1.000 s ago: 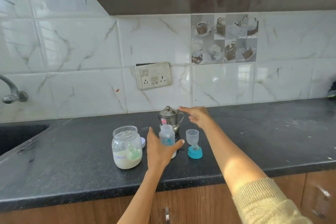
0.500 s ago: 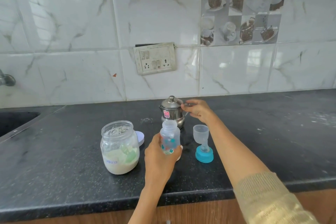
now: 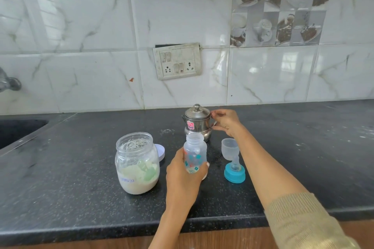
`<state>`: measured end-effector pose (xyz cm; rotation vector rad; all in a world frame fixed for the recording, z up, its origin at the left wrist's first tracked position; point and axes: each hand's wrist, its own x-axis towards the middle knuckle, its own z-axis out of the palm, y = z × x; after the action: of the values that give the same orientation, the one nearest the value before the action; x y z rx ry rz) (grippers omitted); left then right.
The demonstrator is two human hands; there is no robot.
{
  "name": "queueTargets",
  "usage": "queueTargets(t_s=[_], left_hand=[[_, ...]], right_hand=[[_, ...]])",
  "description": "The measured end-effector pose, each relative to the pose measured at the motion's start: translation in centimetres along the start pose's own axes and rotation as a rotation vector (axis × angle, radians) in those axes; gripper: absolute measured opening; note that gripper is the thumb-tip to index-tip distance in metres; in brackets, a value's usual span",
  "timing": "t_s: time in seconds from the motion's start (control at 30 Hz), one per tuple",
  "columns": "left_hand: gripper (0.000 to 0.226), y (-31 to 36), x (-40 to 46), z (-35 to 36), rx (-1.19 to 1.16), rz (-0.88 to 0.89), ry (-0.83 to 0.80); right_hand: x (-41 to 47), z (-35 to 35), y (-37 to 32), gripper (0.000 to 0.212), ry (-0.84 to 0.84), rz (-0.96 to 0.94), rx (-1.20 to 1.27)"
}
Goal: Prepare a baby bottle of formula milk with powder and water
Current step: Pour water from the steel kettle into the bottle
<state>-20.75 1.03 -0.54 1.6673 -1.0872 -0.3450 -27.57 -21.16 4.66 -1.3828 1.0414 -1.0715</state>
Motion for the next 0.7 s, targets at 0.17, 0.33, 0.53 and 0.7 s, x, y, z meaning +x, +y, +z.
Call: queueTargets(t_s=[0.17,0.33,0.53,0.7], left_hand=[[0.067,-0.1,0.0,0.0,0.007,-0.004,-0.009],[0.070,-0.1,-0.1,-0.3,-0.001,-0.012,-0.006],[0.065,0.2,-0.5,-0.5,-0.026,0.012,-0.001],[0.061,0.4,-1.0,-0.7,-0.007,0.023,0.022]], right_hand=[[-0.9,0.5,-0.4,0.024,0.040,0.027,0.015],[-2.8,-0.4,-2.5,0.027,0.067,0.002,0.006],[-5.9,-3.2,-6.0,0.027,0.107,-0.038,0.056],[-9.4,-5.9,-8.0,0.026,0.134,-0.072,0.046]])
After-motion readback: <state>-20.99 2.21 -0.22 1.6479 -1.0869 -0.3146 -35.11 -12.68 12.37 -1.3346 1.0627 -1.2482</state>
